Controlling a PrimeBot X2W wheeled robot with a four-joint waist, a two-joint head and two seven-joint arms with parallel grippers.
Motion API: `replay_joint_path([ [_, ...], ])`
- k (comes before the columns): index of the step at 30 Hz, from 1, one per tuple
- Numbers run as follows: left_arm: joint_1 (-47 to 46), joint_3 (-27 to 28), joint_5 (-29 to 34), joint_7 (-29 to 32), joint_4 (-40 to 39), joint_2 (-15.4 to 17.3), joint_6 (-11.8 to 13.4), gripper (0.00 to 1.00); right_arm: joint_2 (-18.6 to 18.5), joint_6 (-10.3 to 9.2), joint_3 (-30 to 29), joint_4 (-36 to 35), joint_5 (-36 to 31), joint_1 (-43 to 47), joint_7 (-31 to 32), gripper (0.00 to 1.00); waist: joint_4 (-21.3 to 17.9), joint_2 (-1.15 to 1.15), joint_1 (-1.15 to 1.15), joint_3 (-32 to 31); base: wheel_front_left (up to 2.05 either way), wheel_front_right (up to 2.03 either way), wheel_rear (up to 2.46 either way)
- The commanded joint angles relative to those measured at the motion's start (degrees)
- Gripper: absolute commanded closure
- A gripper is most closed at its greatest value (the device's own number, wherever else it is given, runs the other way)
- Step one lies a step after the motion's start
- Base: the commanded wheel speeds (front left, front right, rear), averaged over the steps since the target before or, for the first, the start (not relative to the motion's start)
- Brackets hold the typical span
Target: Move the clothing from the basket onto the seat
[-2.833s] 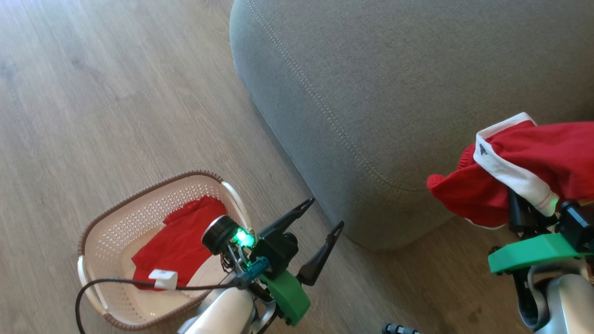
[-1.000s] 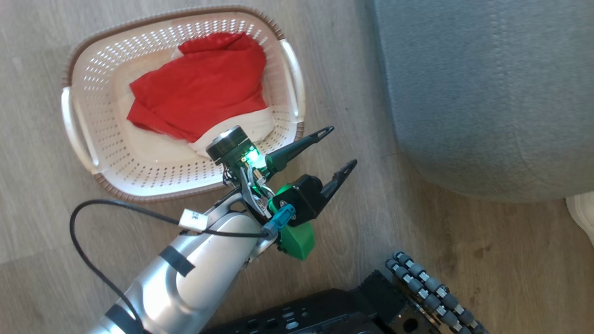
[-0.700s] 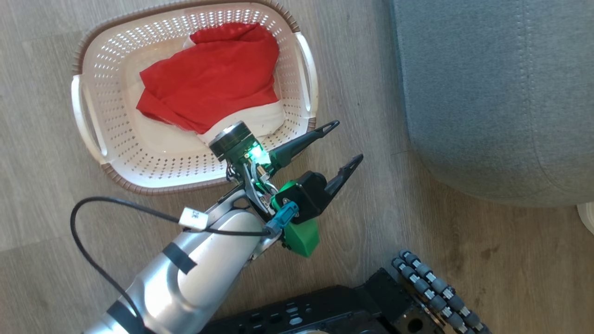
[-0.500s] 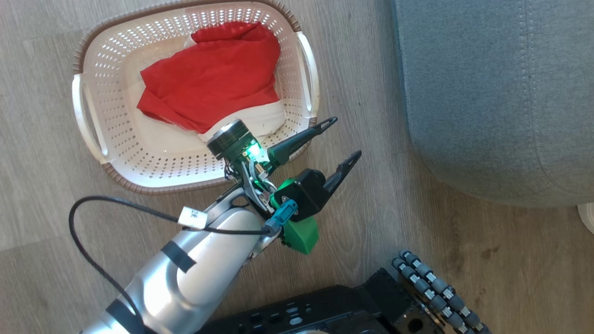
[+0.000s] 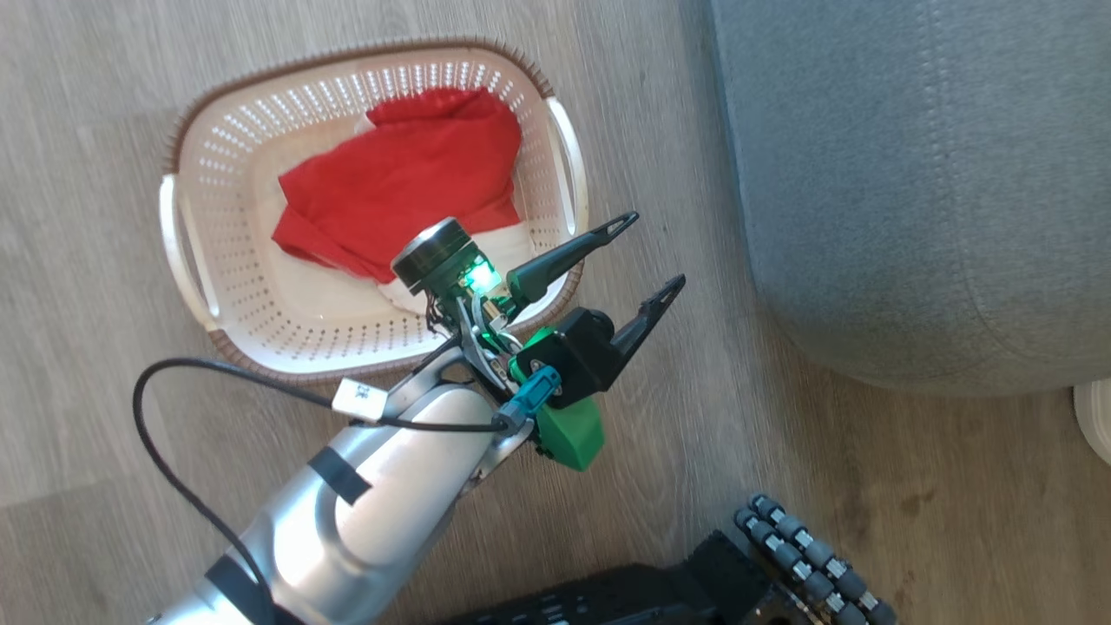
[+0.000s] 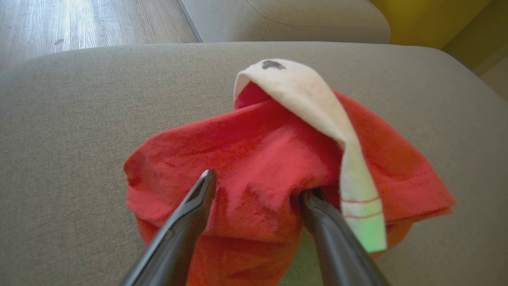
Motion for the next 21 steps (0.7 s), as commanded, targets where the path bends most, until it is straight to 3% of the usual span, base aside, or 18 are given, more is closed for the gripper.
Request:
replay_joint_path([
  [1,1.0,0.6,-0.6,-0.3,-1.9,-0.9,0.4,0.0,-3.3,-0.01,1.1,-0.9,0.4,2.7,-0.5,0.0,0.2,0.0,0.0,-2.1,0.0,0.0,0.0],
  [14,5.9,2.4,-3.8,-0.3,-3.8,-3.1,0.5,0.0,-5.3,-0.01,9.2,-5.0,1.7,5.0,-0.7,0.0,2.1,0.0,0.0,-14.2,0.0,0.0,0.0],
  [21,10.5,4.6,-5.1,-0.3,-4.6,-3.6,0.5,0.0,-6.7,-0.01,13.9,-11.3,4.8,7.3,-3.8,0.0,3.6,0.0,0.0,-21.4,0.0,0.0,0.0],
])
